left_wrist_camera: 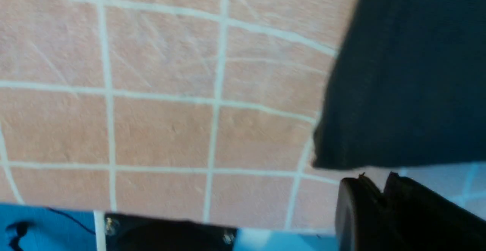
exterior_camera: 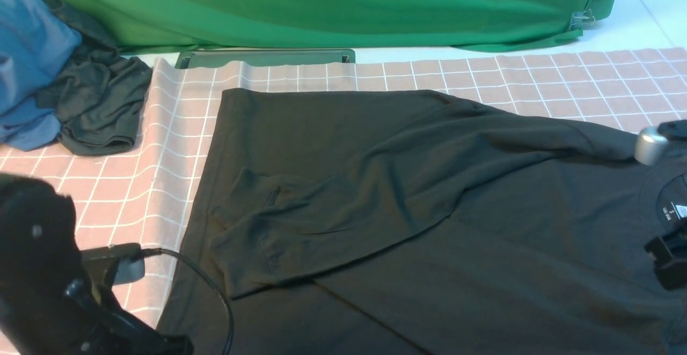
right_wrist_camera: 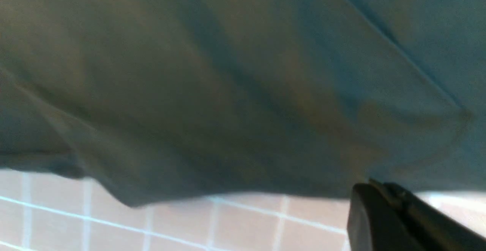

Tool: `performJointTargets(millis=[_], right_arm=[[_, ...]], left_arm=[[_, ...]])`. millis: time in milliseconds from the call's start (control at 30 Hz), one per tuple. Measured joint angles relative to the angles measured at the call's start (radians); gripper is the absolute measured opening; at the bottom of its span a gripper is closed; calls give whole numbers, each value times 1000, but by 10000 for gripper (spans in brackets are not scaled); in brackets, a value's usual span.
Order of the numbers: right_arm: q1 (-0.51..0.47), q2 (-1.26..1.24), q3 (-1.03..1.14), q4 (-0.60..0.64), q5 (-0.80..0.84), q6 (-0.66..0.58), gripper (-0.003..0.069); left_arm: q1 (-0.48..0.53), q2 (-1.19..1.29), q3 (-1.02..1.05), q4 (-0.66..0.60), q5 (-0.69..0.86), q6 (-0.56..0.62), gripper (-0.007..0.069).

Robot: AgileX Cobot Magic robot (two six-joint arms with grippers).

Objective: Fold a long-sleeved shirt over a pink coffee tablecloth.
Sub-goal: 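Grasp the near edge of the shirt at its hem and shoulder corners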

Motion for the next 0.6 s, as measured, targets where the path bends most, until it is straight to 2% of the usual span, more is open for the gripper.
performJointTargets(millis=[133,167,233,367,467,567,600], right_arm=[[0,0,0,74,-30,-49,37],[0,0,0,75,-30,-51,37],[0,0,0,81,-31,-60,37],[0,0,0,86,-33,-68,37],[0,0,0,86,-33,-70,37],[0,0,0,88,-33,-70,37],[0,0,0,88,-33,-70,37]], left_arm=[[0,-1,38,9,-85,0,320],[0,-1,41,9,-93,0,340],[0,-1,84,12,-148,0,457],[0,-1,106,12,-178,0,544],[0,8,106,12,-193,0,545],[0,37,106,12,-193,0,460],[0,56,106,12,-193,0,406]])
